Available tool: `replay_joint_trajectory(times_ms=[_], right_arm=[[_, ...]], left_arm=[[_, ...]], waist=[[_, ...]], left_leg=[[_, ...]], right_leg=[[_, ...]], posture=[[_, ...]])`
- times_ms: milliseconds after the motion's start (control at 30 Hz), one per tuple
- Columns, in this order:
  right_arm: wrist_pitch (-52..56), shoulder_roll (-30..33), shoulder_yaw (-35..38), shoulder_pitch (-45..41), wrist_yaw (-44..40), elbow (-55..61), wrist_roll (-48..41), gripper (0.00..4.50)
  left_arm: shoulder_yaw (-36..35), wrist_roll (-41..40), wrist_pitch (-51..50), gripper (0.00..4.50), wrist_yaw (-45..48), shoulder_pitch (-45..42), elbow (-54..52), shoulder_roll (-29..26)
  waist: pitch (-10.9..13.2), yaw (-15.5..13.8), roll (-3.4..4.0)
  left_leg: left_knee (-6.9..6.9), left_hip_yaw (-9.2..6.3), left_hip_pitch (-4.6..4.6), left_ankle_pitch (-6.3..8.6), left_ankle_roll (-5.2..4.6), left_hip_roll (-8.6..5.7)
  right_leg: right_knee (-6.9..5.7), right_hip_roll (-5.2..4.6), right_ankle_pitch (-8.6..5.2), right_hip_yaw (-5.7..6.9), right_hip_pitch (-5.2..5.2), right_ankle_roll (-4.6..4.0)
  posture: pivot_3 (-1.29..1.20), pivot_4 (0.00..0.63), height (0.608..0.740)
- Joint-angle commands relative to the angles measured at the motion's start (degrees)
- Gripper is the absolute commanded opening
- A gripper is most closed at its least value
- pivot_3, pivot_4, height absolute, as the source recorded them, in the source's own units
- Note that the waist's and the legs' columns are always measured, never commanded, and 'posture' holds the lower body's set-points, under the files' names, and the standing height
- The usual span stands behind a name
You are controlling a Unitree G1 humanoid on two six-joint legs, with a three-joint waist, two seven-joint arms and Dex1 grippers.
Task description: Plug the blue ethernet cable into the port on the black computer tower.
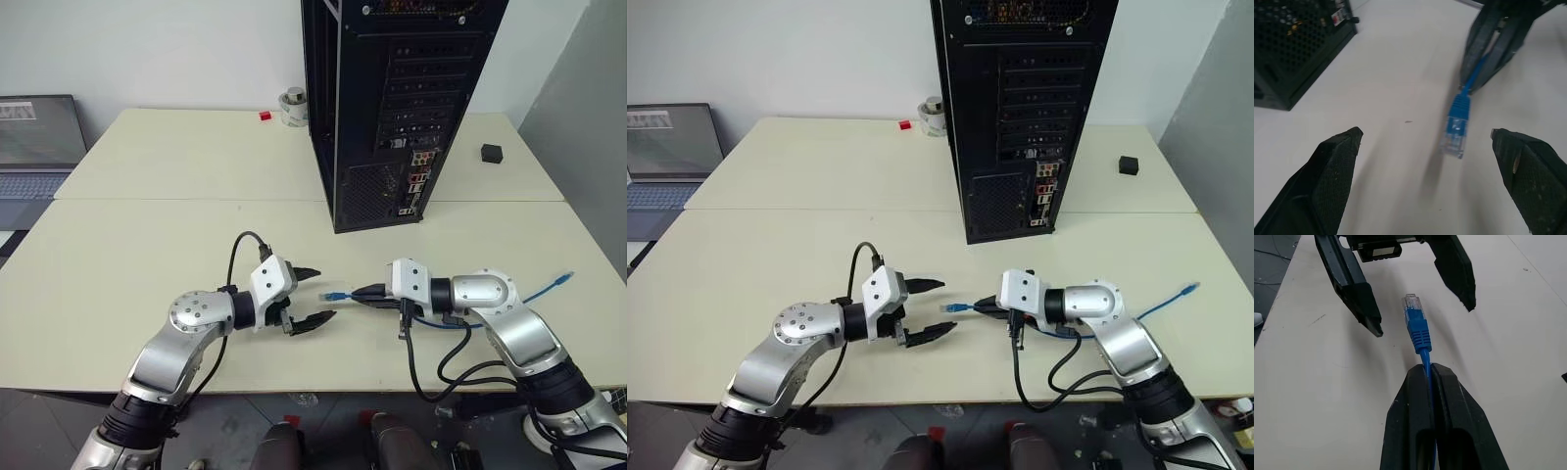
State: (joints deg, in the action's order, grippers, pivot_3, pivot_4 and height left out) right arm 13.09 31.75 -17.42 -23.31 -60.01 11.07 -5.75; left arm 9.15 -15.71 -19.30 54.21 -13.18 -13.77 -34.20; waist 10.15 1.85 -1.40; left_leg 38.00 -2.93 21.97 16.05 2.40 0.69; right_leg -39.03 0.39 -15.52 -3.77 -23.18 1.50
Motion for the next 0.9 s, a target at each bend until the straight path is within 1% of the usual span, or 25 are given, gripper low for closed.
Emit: replay_joint_trajectory(times_ms=[33,67,100,167,267,300,333,400,433,500,567,900], right_arm=[[-0.3,0.7,-0.3,-0.8,-0.6,2.0,-0.1,0.0],[-0.4,0.7,-0.4,-0.8,-0.6,1.9,-0.2,0.0],[-0.4,0.8,-0.4,-0.8,-0.6,1.9,-0.2,0.0],[-0.5,0.9,-0.5,-0.9,-0.6,1.8,-0.2,0.0],[-1.0,1.3,-1.0,-1.1,-0.9,1.7,0.1,0.0],[-1.2,1.4,-1.1,-1.2,-1.0,1.7,0.2,0.0],[-1.3,1.5,-1.1,-1.2,-1.0,1.7,0.2,0.0],[-1.4,1.6,-1.2,-1.3,-1.1,1.6,0.3,0.0],[-1.5,1.6,-1.3,-1.4,-1.1,1.6,0.4,0.0],[-1.6,1.7,-1.4,-1.3,-1.1,1.6,0.4,0.0],[-1.7,1.8,-1.5,-1.3,-1.2,1.7,0.4,0.0],[-1.7,2.8,-1.2,-1.9,-2.1,1.5,0.2,0.0]], left_arm=[[0.0,-1.0,0.7,3.29,1.9,-0.3,-0.9,-0.7],[-0.1,-0.8,0.8,3.05,1.9,-0.5,-0.5,-0.6],[-0.3,-0.6,0.9,2.93,1.8,-0.6,-0.2,-0.5],[-0.4,-0.4,1.0,2.38,1.8,-0.8,0.2,-0.4],[-0.7,-0.8,0.6,1.91,1.4,-1.3,0.6,0.2],[-0.7,-0.8,0.6,1.56,1.4,-1.4,0.6,0.2],[-0.7,-0.7,0.6,1.47,1.4,-1.4,0.7,0.2],[-0.6,-0.6,0.8,0.91,1.4,-1.4,0.8,0.4],[-0.6,-0.5,0.8,0.76,1.3,-1.4,0.8,0.5],[-0.3,-0.3,1.1,0.31,1.2,-1.1,0.6,0.6],[-0.2,-0.3,1.1,0.02,1.3,-0.9,0.5,0.7],[-0.1,1.7,3.6,0.02,1.6,0.4,1.6,-0.1]], waist=[[0.0,0.0,0.0],[0.0,0.0,0.0],[0.0,0.0,0.0],[0.0,0.0,0.0],[0.0,0.0,0.0],[0.0,0.0,0.0],[0.0,0.0,0.0],[0.0,0.0,0.0],[0.0,0.0,0.0],[0.0,0.0,0.0],[0.0,0.0,0.0],[0.0,0.0,0.0]], left_leg=[[0.0,0.0,0.0,0.0,0.0,-0.01],[0.01,0.01,0.01,0.0,0.0,-0.01],[0.01,0.01,0.0,0.0,0.0,-0.01],[0.01,0.0,0.0,0.0,0.0,0.0],[0.0,0.0,0.01,0.0,0.0,-0.01],[0.01,0.0,0.01,0.0,0.0,-0.01],[0.01,0.0,0.01,0.0,0.0,-0.01],[0.01,0.0,0.0,0.0,0.0,-0.01],[0.0,0.01,0.0,0.0,0.0,0.0],[0.01,0.0,0.01,0.0,0.0,0.0],[0.01,0.0,0.01,0.0,0.0,0.0],[0.01,-0.01,0.01,0.0,0.0,0.0]], right_leg=[[0.0,0.0,0.0,0.0,0.0,0.0],[0.0,0.0,0.0,-0.01,0.0,0.0],[0.0,0.0,0.0,-0.01,0.0,0.0],[0.0,0.0,0.0,0.0,0.0,0.0],[0.0,0.0,0.0,-0.01,0.0,0.0],[0.01,0.0,0.0,0.0,0.0,0.0],[0.01,0.0,0.0,0.0,0.0,0.0],[0.0,0.0,0.0,0.0,0.0,0.0],[0.0,0.0,0.0,-0.01,0.0,0.0],[0.0,0.0,0.0,0.0,0.0,0.0],[0.0,0.0,0.0,-0.01,0.0,0.0],[0.0,0.0,0.0,0.0,0.0,0.0]], posture=[[0.0,0.15,0.74],[0.0,0.15,0.74],[0.0,0.15,0.74],[0.0,0.15,0.74],[0.0,0.15,0.74],[0.0,0.15,0.74],[0.0,0.15,0.74],[0.0,0.15,0.74],[0.0,0.15,0.74],[0.0,0.15,0.74],[0.0,0.15,0.74],[0.0,0.15,0.74]])
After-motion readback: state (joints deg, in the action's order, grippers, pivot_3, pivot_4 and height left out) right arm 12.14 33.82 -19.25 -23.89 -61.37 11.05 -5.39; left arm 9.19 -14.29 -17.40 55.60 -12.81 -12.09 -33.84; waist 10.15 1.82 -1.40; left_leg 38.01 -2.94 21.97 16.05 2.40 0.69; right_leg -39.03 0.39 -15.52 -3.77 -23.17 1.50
